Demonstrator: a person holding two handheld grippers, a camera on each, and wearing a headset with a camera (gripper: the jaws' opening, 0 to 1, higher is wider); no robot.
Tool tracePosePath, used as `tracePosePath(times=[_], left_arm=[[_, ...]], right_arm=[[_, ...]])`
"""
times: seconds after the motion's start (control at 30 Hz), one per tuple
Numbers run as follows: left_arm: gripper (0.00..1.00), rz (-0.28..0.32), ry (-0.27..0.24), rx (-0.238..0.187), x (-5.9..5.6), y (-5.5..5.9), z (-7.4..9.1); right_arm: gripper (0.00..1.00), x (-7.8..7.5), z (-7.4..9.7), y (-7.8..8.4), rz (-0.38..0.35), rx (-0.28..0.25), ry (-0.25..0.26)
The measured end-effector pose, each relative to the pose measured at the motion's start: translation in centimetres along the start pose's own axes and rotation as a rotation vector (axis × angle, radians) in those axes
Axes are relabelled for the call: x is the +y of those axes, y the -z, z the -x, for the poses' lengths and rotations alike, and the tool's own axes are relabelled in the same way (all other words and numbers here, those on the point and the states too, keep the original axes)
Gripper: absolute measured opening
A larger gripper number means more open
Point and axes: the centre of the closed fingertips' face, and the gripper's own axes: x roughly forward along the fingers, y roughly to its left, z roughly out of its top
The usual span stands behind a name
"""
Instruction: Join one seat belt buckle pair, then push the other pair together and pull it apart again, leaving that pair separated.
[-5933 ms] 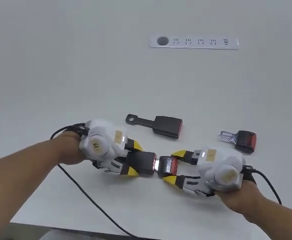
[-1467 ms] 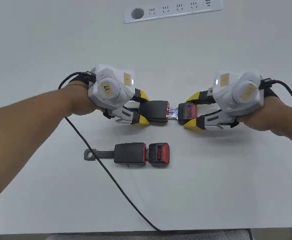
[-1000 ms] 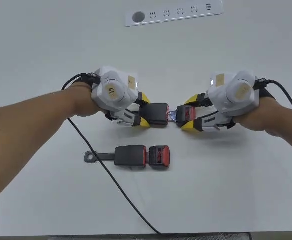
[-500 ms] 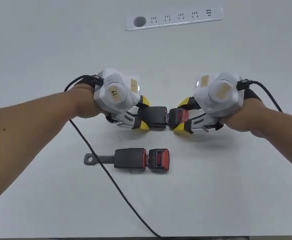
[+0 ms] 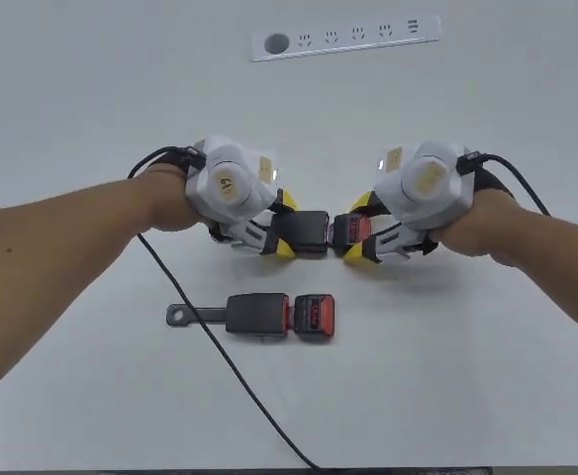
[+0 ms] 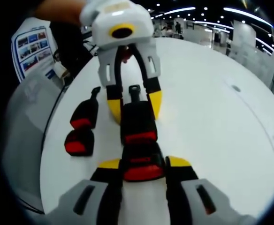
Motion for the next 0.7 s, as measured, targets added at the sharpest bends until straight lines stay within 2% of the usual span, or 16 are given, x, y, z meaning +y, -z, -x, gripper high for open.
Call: tracePosePath(times=[0.7], left_arm=[[0.34, 0.007, -0.002, -0.001, -0.10, -0.09, 0.12]], right_arm=[[0.36, -0.22, -0.14, 0.08, 0.003, -0.007, 0.008]])
